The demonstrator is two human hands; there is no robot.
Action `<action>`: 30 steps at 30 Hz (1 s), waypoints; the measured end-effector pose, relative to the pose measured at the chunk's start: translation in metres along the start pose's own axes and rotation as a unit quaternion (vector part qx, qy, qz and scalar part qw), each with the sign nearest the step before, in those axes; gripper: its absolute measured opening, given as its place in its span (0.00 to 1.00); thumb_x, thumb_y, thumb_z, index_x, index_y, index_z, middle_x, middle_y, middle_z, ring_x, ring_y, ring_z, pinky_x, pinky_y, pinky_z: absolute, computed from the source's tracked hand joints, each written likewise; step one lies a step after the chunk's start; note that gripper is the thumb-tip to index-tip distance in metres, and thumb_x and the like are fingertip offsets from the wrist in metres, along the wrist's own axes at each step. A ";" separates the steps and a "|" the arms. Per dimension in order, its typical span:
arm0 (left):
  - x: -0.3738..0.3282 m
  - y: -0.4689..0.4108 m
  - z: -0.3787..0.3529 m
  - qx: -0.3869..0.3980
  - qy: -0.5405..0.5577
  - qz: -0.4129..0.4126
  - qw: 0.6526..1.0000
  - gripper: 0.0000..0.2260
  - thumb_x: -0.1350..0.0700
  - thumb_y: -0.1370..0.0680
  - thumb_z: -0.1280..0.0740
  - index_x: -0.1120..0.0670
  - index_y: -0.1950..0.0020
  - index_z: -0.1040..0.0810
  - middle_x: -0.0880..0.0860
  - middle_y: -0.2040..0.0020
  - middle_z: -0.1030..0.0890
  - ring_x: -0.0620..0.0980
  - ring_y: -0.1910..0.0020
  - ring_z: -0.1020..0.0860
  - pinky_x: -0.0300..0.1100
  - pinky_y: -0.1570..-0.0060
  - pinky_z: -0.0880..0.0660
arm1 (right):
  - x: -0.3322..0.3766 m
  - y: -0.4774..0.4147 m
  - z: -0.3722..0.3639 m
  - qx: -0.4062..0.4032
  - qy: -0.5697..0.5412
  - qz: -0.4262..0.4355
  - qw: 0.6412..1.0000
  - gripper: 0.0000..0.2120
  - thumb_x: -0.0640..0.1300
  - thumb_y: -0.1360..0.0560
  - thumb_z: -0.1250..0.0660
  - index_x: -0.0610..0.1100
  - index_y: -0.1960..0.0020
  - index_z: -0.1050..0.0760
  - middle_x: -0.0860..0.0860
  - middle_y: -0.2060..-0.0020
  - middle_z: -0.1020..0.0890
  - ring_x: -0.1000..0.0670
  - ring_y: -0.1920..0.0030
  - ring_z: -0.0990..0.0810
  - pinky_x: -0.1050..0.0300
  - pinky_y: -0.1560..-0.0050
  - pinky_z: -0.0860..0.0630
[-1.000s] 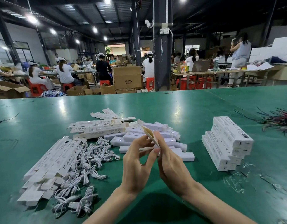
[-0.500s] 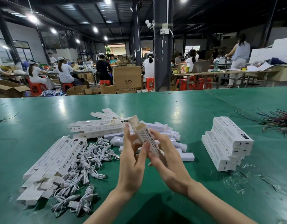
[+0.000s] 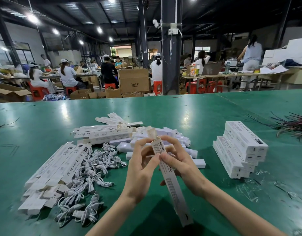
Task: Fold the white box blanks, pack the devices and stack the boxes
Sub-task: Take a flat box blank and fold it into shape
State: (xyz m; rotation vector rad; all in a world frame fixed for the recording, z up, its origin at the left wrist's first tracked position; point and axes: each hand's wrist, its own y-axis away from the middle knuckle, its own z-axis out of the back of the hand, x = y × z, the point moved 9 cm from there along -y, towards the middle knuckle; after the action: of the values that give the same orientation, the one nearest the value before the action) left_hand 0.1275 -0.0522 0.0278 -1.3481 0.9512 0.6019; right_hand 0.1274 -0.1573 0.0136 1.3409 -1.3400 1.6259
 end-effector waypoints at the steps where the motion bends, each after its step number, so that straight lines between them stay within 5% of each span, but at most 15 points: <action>1: 0.002 0.000 0.002 -0.004 -0.010 0.008 1.000 0.12 0.60 0.24 0.35 0.51 0.42 0.27 0.54 0.47 0.17 0.53 0.48 0.18 0.41 0.49 0.23 | -0.001 0.000 0.000 0.008 -0.005 -0.003 1.000 0.19 0.48 0.25 0.33 0.59 0.36 0.30 0.47 0.50 0.23 0.48 0.49 0.20 0.44 0.63 0.19; 6: 0.012 -0.005 0.013 -0.045 -0.018 0.054 0.997 0.08 0.57 0.25 0.30 0.57 0.47 0.21 0.55 0.51 0.16 0.57 0.50 0.19 0.52 0.46 0.23 | -0.007 -0.003 0.002 0.032 -0.021 -0.024 0.999 0.15 0.43 0.27 0.32 0.58 0.44 0.28 0.47 0.53 0.23 0.53 0.56 0.20 0.45 0.65 0.20; 10: 0.017 -0.006 0.020 -0.089 0.061 0.090 0.990 0.10 0.53 0.25 0.33 0.61 0.54 0.21 0.59 0.57 0.15 0.57 0.56 0.16 0.44 0.56 0.20 | -0.012 -0.004 0.004 0.033 0.001 -0.037 0.999 0.17 0.43 0.29 0.33 0.56 0.42 0.28 0.40 0.51 0.26 0.50 0.58 0.22 0.48 0.67 0.21; 13: 0.020 -0.005 0.027 -0.114 0.084 0.106 0.984 0.10 0.52 0.27 0.32 0.59 0.56 0.24 0.57 0.59 0.16 0.55 0.59 0.16 0.42 0.61 0.20 | -0.011 -0.003 0.004 0.036 0.019 -0.036 0.999 0.18 0.44 0.29 0.33 0.56 0.40 0.28 0.47 0.54 0.23 0.52 0.58 0.21 0.50 0.67 0.21; 18: 0.018 -0.007 0.026 -0.109 0.108 0.124 0.980 0.02 0.59 0.25 0.31 0.56 0.55 0.20 0.56 0.60 0.16 0.51 0.61 0.17 0.40 0.63 0.21 | -0.005 -0.003 0.004 0.036 0.026 -0.022 0.999 0.18 0.43 0.28 0.33 0.56 0.40 0.26 0.48 0.56 0.25 0.51 0.58 0.23 0.52 0.69 0.22; 30: 0.008 -0.012 0.033 -0.094 0.041 0.110 0.989 0.07 0.67 0.24 0.32 0.59 0.56 0.16 0.58 0.59 0.15 0.53 0.60 0.16 0.41 0.59 0.19 | 0.002 -0.004 0.006 0.035 0.086 0.008 0.996 0.16 0.45 0.27 0.34 0.58 0.42 0.30 0.36 0.50 0.26 0.46 0.59 0.24 0.53 0.67 0.23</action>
State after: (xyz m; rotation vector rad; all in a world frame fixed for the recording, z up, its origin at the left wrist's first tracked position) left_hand 0.1487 -0.0234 0.0256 -1.4547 1.1409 0.8266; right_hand 0.1325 -0.1624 0.0169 1.2013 -1.2039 1.7712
